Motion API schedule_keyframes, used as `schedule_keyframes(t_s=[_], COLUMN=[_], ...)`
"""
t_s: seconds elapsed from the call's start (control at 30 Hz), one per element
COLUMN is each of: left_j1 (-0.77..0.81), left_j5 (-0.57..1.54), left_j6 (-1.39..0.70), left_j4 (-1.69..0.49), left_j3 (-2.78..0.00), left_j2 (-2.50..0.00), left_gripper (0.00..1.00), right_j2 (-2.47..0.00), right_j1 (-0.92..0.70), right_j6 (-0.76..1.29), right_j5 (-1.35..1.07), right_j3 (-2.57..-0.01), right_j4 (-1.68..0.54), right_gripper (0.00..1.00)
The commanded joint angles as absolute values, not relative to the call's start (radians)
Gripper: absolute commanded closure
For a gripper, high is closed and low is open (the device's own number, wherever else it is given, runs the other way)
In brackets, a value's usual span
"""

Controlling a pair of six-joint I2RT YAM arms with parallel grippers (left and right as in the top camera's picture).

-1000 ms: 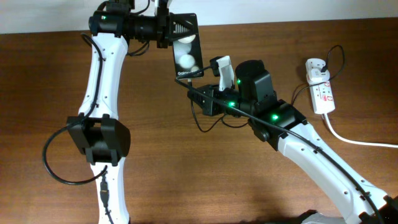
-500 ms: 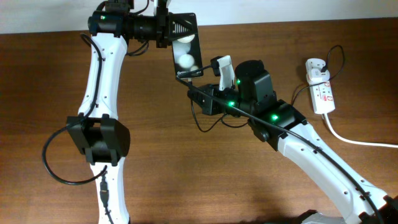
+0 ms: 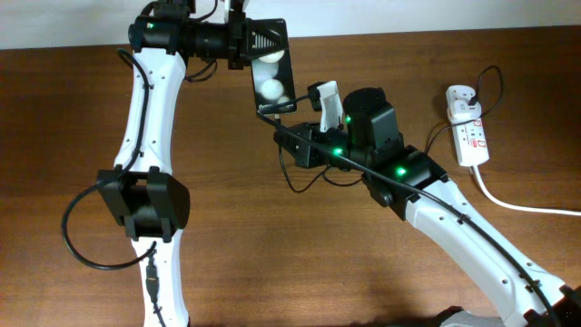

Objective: Plug charger to phone and switch on socket
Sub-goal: 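Push the plug into the phone's bottom port with the right gripper, then hold the plug pressed into the phone port with the right gripper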

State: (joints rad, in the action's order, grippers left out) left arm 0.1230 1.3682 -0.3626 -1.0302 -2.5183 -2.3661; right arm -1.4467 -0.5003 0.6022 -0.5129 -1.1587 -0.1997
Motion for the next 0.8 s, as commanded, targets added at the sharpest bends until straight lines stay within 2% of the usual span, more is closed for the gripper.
schedule_keyframes(t_s=[0.0, 0.77], left_j1=[0.121, 0.141], left_j5=[1.392, 1.387], left_j6=[-0.343, -0.344], left_j4=[-1.034, -1.04], left_j3=[-2.534, -2.534], left_j2=[-2.36, -2.36], left_gripper=[1.0, 1.0], right_j2=[-1.451, -1.451], right_j1=[-0.5, -0.458], right_j6=[0.607, 0.69], right_j5=[-0.484, -0.534], right_j3=[-1.158, -1.158], right_j4=[-0.183, -0.191], right_gripper=[0.96, 0.96])
